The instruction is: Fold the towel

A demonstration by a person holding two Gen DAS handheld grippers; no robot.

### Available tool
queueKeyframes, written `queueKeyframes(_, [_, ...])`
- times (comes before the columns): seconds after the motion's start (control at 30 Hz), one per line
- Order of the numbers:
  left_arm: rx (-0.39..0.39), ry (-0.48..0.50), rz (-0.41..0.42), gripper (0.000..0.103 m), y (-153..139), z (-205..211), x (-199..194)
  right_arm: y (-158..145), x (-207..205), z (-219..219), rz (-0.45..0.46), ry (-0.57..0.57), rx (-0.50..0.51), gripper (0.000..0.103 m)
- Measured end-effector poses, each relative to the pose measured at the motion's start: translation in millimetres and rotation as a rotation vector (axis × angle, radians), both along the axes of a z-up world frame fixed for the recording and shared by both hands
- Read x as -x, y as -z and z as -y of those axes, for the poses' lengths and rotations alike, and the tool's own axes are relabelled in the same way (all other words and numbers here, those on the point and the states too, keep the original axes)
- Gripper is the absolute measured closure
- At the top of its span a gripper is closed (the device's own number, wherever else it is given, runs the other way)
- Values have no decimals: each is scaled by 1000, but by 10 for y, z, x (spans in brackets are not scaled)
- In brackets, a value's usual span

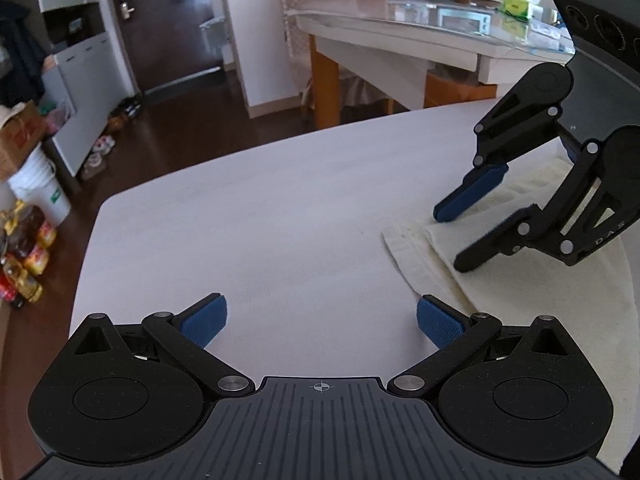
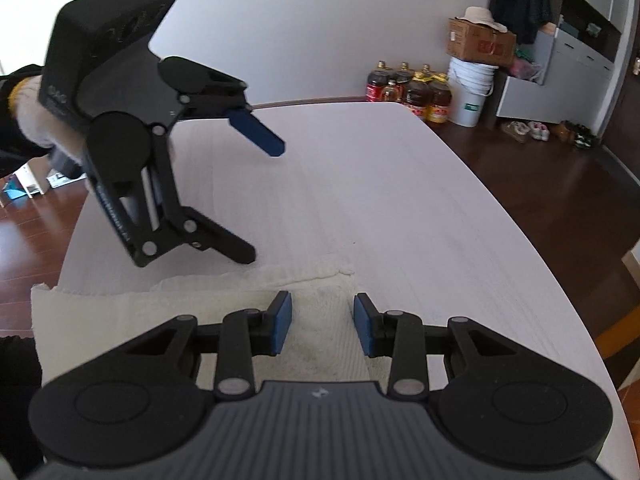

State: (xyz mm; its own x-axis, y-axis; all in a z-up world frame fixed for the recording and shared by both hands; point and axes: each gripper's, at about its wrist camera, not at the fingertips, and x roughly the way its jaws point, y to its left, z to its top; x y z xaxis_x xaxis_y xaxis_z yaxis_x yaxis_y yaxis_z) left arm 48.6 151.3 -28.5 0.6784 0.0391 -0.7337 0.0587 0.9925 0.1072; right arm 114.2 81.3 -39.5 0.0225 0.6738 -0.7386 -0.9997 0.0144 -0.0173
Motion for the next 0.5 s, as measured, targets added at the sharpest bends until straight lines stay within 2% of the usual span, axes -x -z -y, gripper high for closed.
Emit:
queueKeyframes(0.1, [7, 11, 5, 0, -7, -13, -42, -12, 134, 65, 65, -11, -12, 93])
queueKeyframes(0.33, [13, 41, -42, 0, -38, 97, -238, -146, 351, 219, 125, 18, -56, 93])
queueKeyframes(0.5, [-13, 13, -72, 0, -46, 240, -284, -279, 468, 396, 182, 110, -72, 93])
